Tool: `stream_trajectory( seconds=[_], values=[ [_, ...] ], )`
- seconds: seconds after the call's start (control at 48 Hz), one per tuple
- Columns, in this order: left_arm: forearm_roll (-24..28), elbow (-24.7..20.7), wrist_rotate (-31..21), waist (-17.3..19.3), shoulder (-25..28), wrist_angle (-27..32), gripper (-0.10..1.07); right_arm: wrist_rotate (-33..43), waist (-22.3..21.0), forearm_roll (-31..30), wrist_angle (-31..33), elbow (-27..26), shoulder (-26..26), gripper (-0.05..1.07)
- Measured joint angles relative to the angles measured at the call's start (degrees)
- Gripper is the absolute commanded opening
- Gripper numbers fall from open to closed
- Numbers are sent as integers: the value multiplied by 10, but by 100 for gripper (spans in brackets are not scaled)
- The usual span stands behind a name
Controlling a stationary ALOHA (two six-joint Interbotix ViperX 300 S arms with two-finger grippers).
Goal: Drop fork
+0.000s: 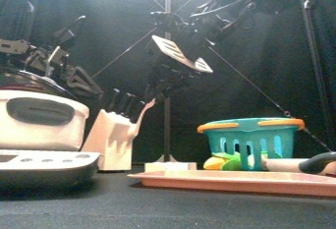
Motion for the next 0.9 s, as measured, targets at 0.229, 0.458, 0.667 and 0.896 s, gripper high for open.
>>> stream_trajectory(
  seconds=[0.229,0.458,0.667,0.896],
  values=[
    [0,12,0,-7,-24,-1,62,0,-1,11,0,14,-31,60],
    [1,20,0,-10,-39,-1,62,0,-34,10,3,28,-40,60],
    [0,20,0,-11,-39,-1,62,1,-91,1,-39,26,0,61],
    [0,21,0,-11,-40,0,62,2,-127,-2,-72,4,40,63]
  ],
)
